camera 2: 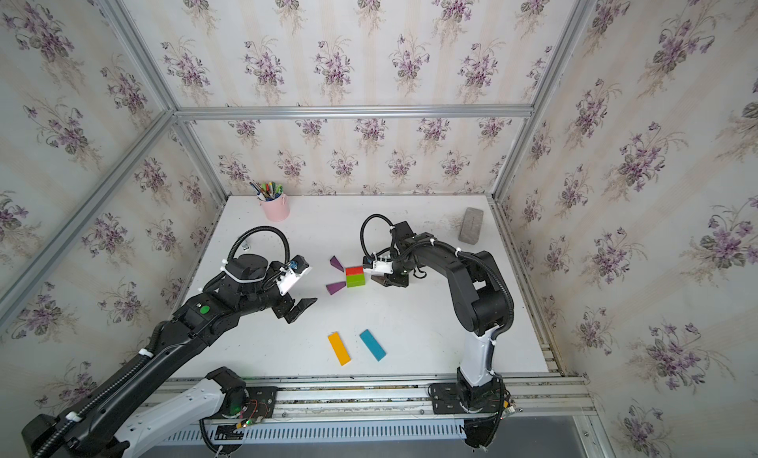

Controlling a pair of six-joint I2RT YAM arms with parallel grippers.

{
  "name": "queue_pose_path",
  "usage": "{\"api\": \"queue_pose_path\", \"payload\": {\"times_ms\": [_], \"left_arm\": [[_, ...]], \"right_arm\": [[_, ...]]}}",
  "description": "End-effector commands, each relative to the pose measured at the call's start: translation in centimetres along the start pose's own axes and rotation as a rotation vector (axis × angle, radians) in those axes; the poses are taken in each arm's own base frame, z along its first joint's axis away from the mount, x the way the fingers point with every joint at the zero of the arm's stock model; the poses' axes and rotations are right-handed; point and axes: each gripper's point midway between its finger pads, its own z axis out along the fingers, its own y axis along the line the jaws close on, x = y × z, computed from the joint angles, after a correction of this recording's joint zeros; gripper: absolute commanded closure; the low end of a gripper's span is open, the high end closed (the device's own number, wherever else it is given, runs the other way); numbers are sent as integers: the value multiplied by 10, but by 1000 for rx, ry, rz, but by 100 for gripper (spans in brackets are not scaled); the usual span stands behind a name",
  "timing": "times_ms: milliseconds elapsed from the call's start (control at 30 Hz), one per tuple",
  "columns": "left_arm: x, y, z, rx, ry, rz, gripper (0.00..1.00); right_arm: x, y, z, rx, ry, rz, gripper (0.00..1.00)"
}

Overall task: Assemble a small pinwheel with building blocks
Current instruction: Pick up the building block from the center of the board, then assemble the building block at the center of the board.

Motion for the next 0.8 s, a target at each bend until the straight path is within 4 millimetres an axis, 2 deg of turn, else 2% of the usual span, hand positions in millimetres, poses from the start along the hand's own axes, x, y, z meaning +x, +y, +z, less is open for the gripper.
{"api": "queue_pose_path", "payload": {"times_ms": [0,267,767], "left_arm": [[-1,0,-1,-2,-2,5,0],[-1,0,-1,0,-3,5,0],[-1,-1,-1,4,-4,5,0]], "right_arm": [[-3,3,4,-23,4,-6,81],[2,7,12,-38,28,0,81],[-1,7,19,-54,49,-4,81]]}}
